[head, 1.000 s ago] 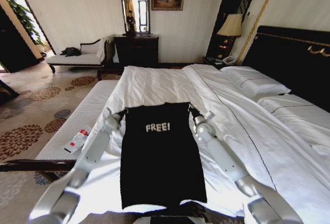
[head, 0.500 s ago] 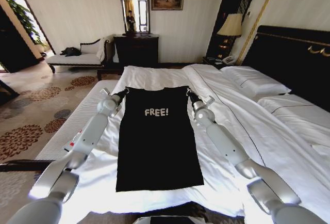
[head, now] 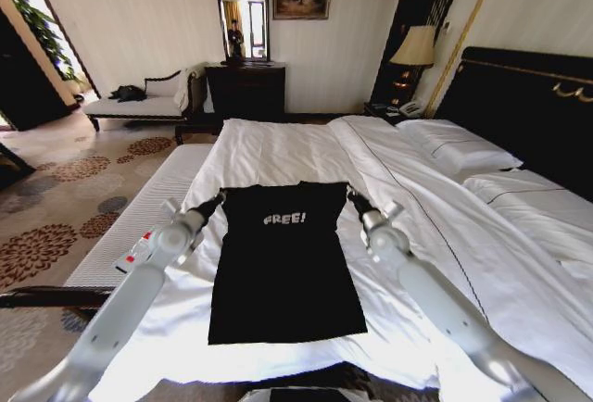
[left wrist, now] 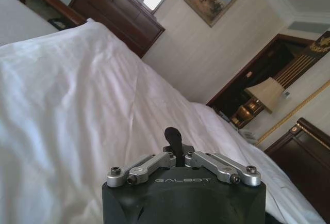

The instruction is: Fold the clothes on the bed.

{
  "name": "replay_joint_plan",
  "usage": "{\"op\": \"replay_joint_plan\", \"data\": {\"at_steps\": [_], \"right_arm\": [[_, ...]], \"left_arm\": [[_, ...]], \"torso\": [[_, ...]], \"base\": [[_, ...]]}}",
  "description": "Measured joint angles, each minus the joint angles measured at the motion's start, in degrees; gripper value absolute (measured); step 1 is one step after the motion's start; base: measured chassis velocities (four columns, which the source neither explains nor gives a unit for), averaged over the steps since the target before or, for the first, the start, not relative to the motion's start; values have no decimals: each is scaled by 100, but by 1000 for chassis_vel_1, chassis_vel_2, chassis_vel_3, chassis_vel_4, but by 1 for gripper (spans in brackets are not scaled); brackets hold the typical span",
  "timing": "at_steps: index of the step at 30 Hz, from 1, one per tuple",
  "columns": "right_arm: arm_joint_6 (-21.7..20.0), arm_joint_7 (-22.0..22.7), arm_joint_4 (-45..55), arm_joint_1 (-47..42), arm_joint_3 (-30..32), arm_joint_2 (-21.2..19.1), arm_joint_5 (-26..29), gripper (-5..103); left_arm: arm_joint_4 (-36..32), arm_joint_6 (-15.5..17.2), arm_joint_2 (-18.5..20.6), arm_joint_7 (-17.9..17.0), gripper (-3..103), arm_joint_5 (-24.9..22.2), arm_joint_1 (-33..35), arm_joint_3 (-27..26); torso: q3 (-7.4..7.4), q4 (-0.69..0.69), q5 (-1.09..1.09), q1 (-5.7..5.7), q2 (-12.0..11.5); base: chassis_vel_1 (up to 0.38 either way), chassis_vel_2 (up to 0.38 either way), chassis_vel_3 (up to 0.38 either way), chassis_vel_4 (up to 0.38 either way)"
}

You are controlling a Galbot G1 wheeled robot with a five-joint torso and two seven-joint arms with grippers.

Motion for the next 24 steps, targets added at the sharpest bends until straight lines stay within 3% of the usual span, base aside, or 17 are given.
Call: {"op": "replay_joint_plan", "data": {"at_steps": [8,15,24], "right_arm": [[12,210,734,-1172,353,-8,-310,0],[41,423,1150,-2261,610,107,-664,0],[127,549,1301,-3066,807,299,-1020,0]], "left_arm": [[-780,101,-21,-122,2,229,1405,-627],[-1152,22,-220,-62,2,781,2842,-1007],[-1542,-5,-383,-75,2,753,3350,-1289]], "torso": [[0,2,-2,1,0],[1,2,-2,1,0],[1,0,-1,2,0]], "base": [[0,0,0,0],[0,0,0,0],[0,0,0,0]]}}
